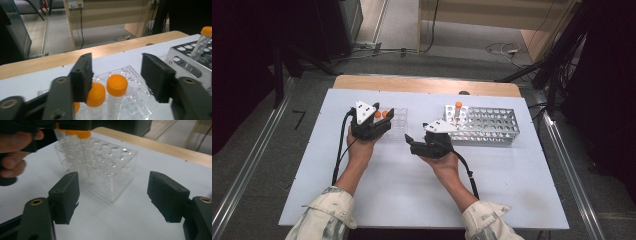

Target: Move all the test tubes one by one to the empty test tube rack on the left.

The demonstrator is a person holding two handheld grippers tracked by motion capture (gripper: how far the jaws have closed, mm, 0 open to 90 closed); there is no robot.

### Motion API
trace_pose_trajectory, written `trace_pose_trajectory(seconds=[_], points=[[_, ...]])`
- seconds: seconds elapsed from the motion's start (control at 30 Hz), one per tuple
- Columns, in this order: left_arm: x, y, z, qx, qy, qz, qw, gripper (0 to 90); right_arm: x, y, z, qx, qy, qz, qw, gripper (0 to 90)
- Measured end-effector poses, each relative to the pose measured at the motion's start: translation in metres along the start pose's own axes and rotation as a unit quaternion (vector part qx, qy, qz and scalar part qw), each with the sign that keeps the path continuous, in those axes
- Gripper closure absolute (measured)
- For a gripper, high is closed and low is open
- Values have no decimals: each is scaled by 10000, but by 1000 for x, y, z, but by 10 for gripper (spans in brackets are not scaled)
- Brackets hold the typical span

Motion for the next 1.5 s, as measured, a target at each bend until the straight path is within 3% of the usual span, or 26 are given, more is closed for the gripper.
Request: trace_pose_trajectory(seconds=[0.27, 0.5, 0.87, 1.23, 1.5], points=[[-7, 19, 15, -314, 114, 103, 9994, 279, 1, 10, 30, -480, -128, 124, 9987, 285], [-19, 29, 21, -443, 92, 68, 9990, 242, 3, 20, 59, -866, -307, 214, 9955, 304], [-32, 34, 24, -367, -68, -20, 9993, 213, 4, 33, 97, -1321, -567, 354, 9890, 315], [-32, 42, 25, -413, -23, 96, 9991, 216, -1, 24, 119, -1637, -853, 368, 9821, 348], [-31, 45, 19, -382, 97, 128, 9991, 217, -6, 11, 124, -1690, -879, 278, 9813, 384]])
Point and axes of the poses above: each handheld gripper's, and its own axes: y roughly backward along the jaws, x roughly out of its top, z roughly to its right, the point moved 6 cm from there along -y, roughly forward along the jaws, and after that the axes turned 11 degrees about -z, right-handed, at the moved point
